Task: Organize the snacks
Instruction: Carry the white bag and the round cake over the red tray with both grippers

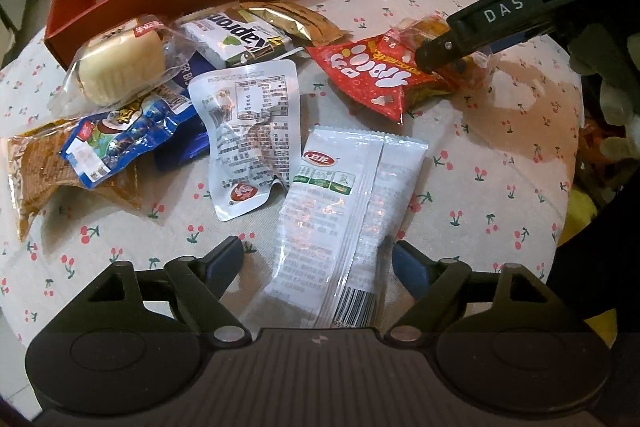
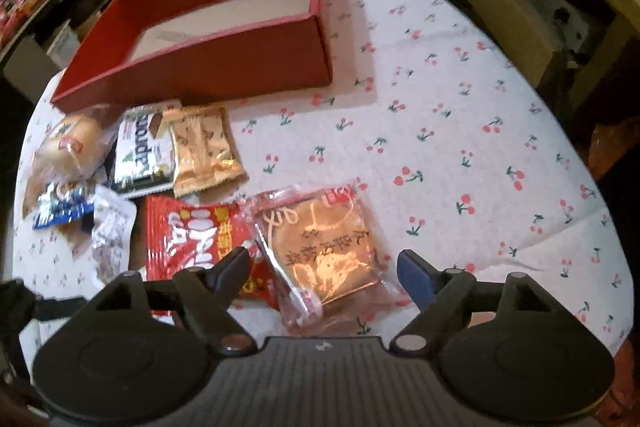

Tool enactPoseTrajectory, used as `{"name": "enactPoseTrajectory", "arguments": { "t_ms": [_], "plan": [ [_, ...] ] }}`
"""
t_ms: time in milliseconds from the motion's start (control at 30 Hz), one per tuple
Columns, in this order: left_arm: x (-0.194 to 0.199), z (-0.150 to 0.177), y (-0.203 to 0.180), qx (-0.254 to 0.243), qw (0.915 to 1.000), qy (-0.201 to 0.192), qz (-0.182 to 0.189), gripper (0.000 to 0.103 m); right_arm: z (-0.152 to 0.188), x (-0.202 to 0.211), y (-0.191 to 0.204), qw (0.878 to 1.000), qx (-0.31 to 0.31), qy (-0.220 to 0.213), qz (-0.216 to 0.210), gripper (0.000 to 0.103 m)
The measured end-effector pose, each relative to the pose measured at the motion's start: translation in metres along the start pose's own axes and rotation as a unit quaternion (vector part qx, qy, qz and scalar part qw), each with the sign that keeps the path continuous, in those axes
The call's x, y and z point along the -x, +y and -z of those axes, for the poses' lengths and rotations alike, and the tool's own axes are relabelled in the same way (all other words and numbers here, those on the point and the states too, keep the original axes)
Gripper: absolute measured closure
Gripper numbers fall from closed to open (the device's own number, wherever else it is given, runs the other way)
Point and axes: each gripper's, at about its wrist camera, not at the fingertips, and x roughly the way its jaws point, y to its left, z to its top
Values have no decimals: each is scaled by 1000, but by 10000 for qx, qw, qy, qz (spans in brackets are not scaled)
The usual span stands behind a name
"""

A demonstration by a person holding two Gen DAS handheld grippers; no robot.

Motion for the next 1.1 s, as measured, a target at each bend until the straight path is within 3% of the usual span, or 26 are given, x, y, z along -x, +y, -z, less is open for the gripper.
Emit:
{"name": "enactPoseTrajectory", "arguments": {
  "t_ms": [200,267,400,533,600,733,800,900,967,1100],
  "plan": [
    [0,0,-5,-101,9998,87,-144,20,4,4,1,9998,101,64,-148,23],
    [0,-1,-6,-76,9997,88,-192,26,8,6,0,9996,167,84,-221,24],
    [2,-7,-10,-120,9997,176,-117,39,14,11,0,9997,164,68,-146,53],
    [2,-11,-18,-224,9992,254,-210,41,28,19,2,9997,248,19,-74,54],
    [0,-14,-18,-239,9991,272,-234,40,36,24,-3,9998,163,13,-122,55],
    [-11,-17,-20,-322,9986,255,-343,17,46,28,-7,9999,102,22,-93,55],
    [-13,-16,-15,-199,9991,251,-291,15,46,25,-4,9999,151,53,-41,55],
    [-10,-15,-15,-176,9992,214,-273,21,45,20,2,9997,219,69,69,52],
    [-5,-12,-18,-241,9993,170,-250,37,45,17,7,9994,318,99,126,49],
    [1,-7,-21,-164,9992,109,-333,46,52,19,12,9984,468,9,307,53]
  ]
}}
